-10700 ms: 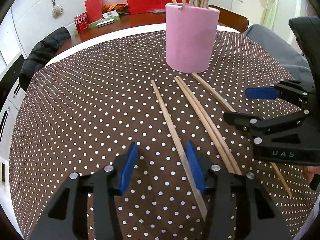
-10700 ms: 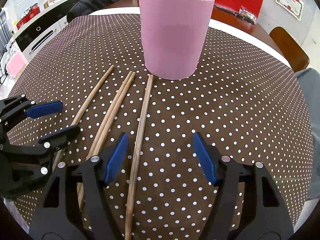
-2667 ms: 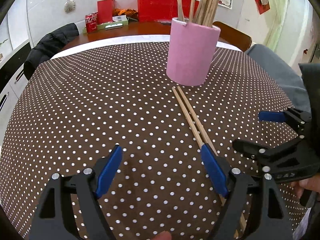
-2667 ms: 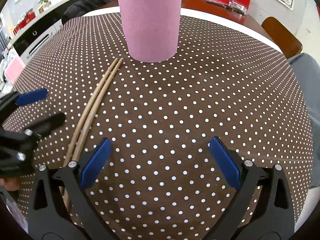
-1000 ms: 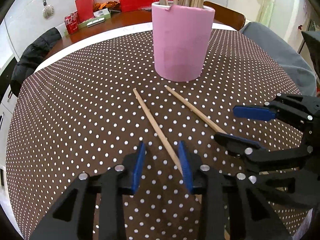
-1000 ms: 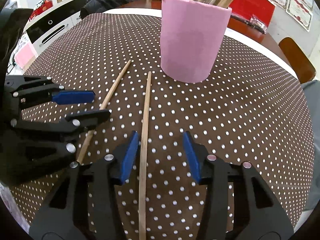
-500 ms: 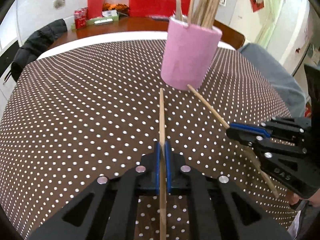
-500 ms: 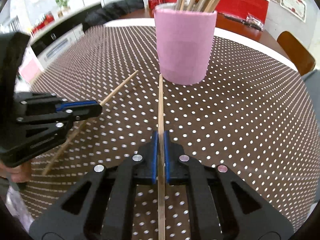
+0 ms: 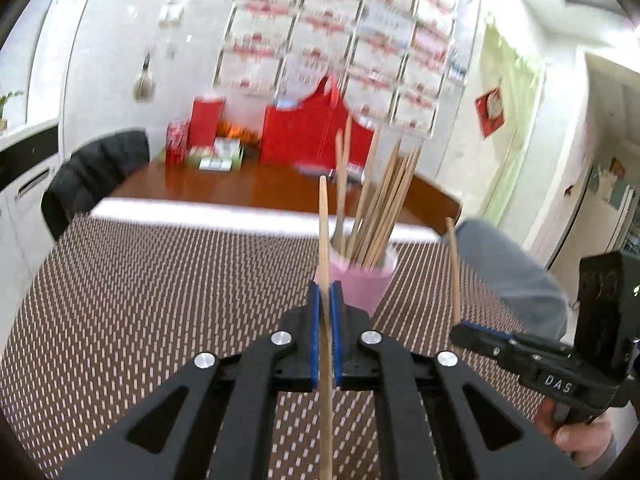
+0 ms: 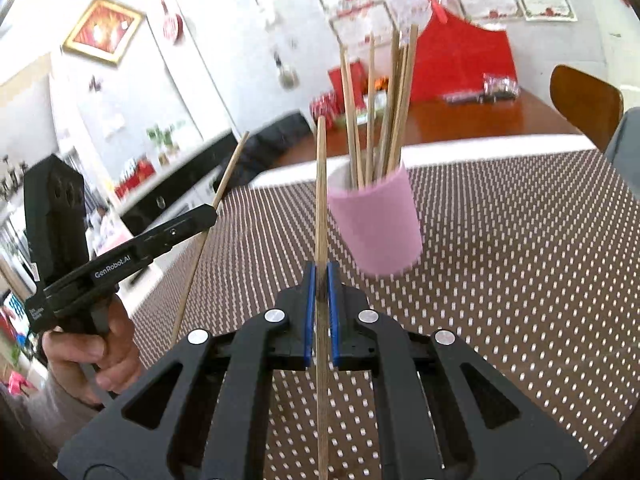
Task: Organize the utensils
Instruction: 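Lift both held chopsticks upright and carry them over the pink cup, then lower the chopsticks into the pink cup and open both tools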
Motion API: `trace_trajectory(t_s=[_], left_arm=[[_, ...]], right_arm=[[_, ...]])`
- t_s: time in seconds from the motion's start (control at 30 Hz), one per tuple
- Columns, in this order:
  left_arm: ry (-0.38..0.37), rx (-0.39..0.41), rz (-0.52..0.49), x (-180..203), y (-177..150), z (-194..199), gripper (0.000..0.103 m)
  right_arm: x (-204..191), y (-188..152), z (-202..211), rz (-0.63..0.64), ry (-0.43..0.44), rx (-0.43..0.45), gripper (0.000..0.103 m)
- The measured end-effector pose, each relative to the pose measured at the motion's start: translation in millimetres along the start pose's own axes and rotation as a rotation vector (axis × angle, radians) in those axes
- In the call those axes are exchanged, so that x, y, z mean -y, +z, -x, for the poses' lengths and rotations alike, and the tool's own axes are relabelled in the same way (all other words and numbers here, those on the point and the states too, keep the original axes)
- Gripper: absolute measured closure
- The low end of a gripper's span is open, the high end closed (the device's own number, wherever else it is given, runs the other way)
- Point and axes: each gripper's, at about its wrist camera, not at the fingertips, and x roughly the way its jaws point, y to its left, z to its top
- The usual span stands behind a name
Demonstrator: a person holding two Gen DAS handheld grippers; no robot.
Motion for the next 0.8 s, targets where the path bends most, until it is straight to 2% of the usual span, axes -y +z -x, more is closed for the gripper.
trace_trajectory(t_s=[0.2,0.4,0.6,0.8], left_arm=[[-0.067,0.137,-0.020,10.7,36.1,1.7,0.098],[-0.120,0.242,-0.006,20.2,76.2,-12.1,0.098],[-0.129,0.341,-0.013,26.5,116.1,-28.7,0.098],[-0.133,0.403,-0.017,33.8,137.8,-50.3,0.098]], right_arm=[[-9.8,34.6,5.8,0.023,0.007,0.106,0.097],[-14.3,85.4,10.7,0.063,0.004,0.199,0.097],[-18.3,134.4,25.5,0.117,-0.010,0.263,0.097],[-20.1,171.5,30.4,0.163,-0.044,0.295,0.097]])
